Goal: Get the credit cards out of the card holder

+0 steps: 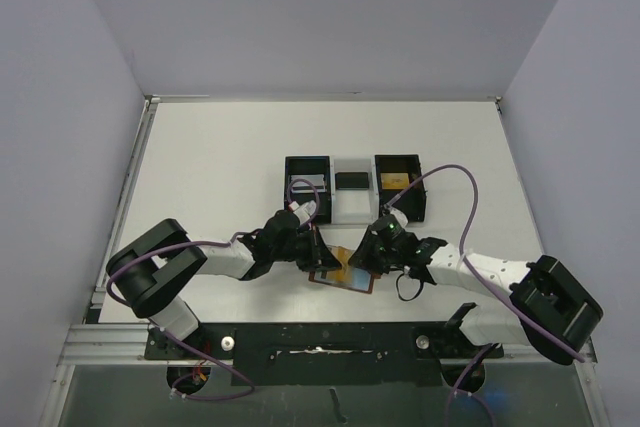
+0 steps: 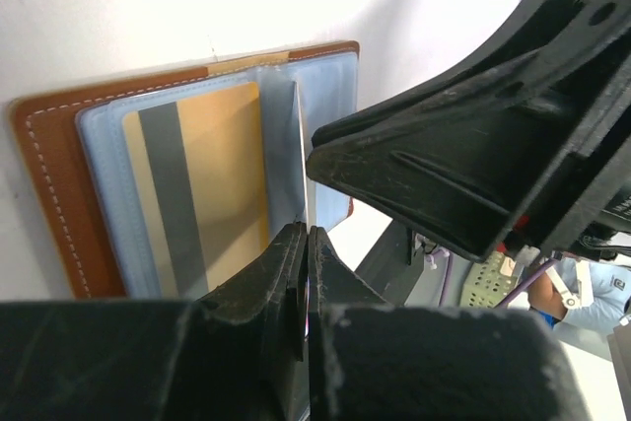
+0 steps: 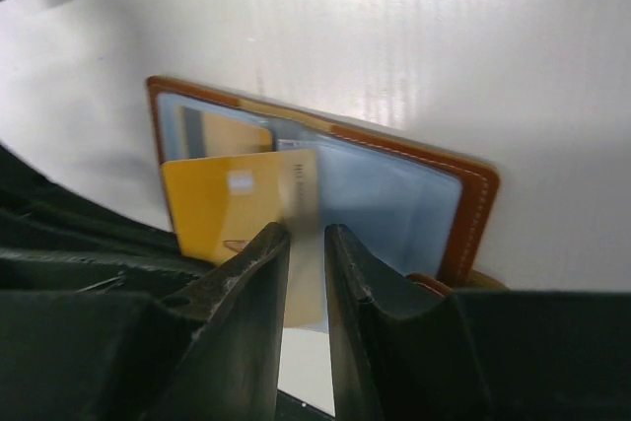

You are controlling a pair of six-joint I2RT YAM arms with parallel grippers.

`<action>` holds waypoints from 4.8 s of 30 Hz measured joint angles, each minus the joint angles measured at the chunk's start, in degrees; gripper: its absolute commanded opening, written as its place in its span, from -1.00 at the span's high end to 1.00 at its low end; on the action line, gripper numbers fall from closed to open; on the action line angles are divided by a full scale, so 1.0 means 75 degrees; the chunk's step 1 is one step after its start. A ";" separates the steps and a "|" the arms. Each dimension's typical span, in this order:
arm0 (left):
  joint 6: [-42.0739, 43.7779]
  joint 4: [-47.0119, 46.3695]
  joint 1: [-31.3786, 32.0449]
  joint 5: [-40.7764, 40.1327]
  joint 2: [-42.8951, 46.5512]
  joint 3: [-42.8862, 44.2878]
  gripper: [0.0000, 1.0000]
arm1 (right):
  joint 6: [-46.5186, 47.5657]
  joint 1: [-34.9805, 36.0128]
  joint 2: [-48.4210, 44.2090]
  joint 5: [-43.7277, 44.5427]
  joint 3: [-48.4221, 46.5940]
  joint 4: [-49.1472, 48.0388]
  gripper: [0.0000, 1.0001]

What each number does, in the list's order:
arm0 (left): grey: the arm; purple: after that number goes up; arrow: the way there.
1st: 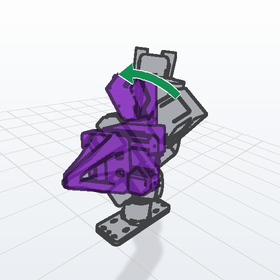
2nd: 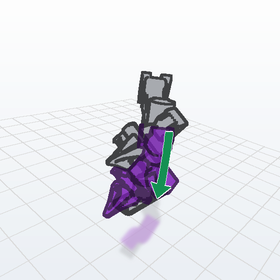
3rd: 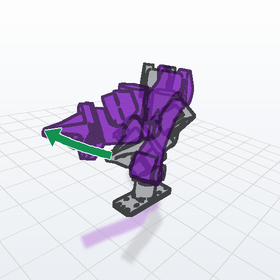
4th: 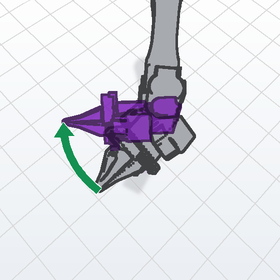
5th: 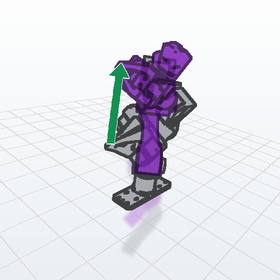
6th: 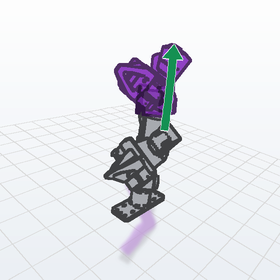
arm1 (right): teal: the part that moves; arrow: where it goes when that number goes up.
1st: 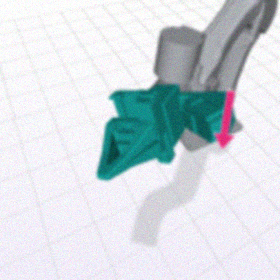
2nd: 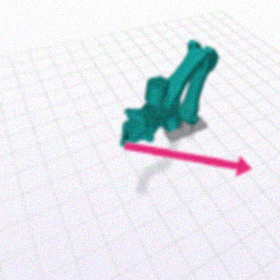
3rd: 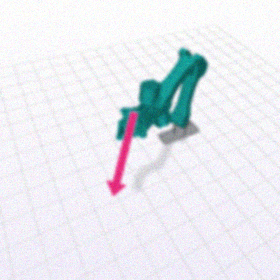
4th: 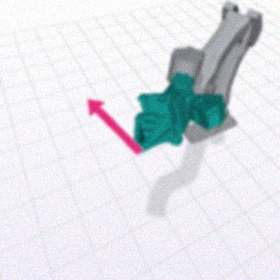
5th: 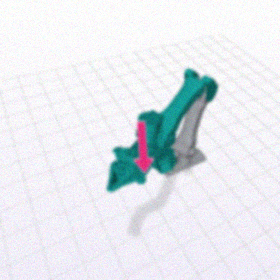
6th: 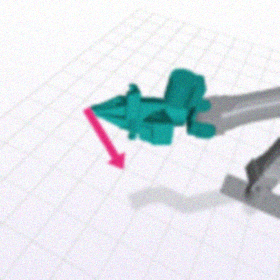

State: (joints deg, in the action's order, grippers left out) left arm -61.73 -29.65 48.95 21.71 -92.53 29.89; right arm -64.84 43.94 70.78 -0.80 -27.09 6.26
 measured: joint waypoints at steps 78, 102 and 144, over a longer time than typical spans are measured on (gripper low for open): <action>-0.1125 -0.2591 -0.2384 0.1722 0.3719 -0.1751 1.00 | 0.1743 -0.2736 -0.3276 -0.2390 0.0373 -0.1958 -0.99; -0.1349 -0.3561 -0.1786 0.1938 0.3392 -0.1547 1.00 | 0.0758 -0.1647 -0.1964 -0.4482 0.0373 -0.4570 0.14; 0.4068 0.6082 -0.2127 -0.3048 0.5266 0.1550 -0.44 | 0.7944 -0.1425 -0.4497 -0.0207 -0.0615 0.0058 1.00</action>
State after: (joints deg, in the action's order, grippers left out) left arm -31.22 15.97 32.99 -1.15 -53.04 41.52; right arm -5.26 33.26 37.06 -2.35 -31.70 6.70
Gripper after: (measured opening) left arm 0.689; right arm 0.028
